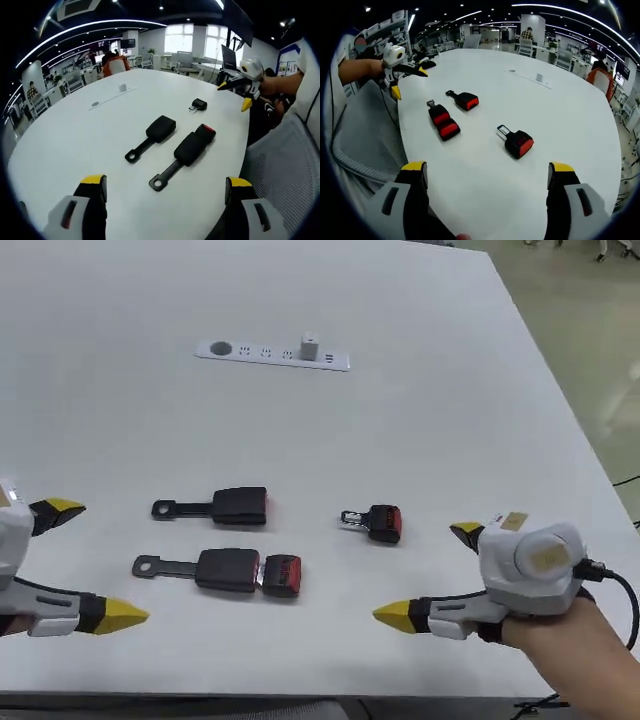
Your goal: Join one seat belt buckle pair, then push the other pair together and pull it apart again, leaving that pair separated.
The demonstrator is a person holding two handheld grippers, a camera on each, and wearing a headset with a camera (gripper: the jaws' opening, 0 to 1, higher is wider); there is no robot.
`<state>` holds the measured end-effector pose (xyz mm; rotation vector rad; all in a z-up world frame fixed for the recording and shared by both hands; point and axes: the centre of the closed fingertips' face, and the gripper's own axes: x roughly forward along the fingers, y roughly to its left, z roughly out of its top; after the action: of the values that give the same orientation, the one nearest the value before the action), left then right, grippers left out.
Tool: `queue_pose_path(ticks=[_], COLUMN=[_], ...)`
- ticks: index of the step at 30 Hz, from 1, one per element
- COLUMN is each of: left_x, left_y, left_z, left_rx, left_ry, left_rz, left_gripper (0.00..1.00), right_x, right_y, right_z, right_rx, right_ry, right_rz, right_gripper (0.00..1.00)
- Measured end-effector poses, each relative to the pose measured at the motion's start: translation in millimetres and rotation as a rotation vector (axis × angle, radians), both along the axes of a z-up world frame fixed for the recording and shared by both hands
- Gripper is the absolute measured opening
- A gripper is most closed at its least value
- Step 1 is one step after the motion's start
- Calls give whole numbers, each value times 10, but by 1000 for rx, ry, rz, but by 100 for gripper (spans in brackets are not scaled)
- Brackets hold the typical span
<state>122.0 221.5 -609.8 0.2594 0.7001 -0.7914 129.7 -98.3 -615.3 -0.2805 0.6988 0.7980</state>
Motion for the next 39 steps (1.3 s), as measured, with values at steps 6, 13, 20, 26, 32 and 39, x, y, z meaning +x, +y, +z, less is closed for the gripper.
queue_pose_path(ticks=[6,13,20,26,32,39], left_x=[-8,-27,-59,-87,-131,-107], left_y=[2,0,-21,-7,-86,-39], left_z=[96,105,128,116,160,180], left_rx=[-63,-70,-46,-73,-75,-83], left_ry=[-8,-17,-34,-18,-33,-41], left_rz=[49,76,78,89,50,80], left_gripper=[100,100,100,100,100,100], right_x=[-46,-93,-74,-83,-82,-95], right_y=[36,96,68,82,87,104], right_z=[47,66,146,157,177,235], right_rx=[20,50,49,49,53,53], right_ry=[-15,-3,-31,-38,-49,-66], right_rz=[-16,-21,-30,-28,-29,-17], right_gripper=[100,100,100,100,100,100])
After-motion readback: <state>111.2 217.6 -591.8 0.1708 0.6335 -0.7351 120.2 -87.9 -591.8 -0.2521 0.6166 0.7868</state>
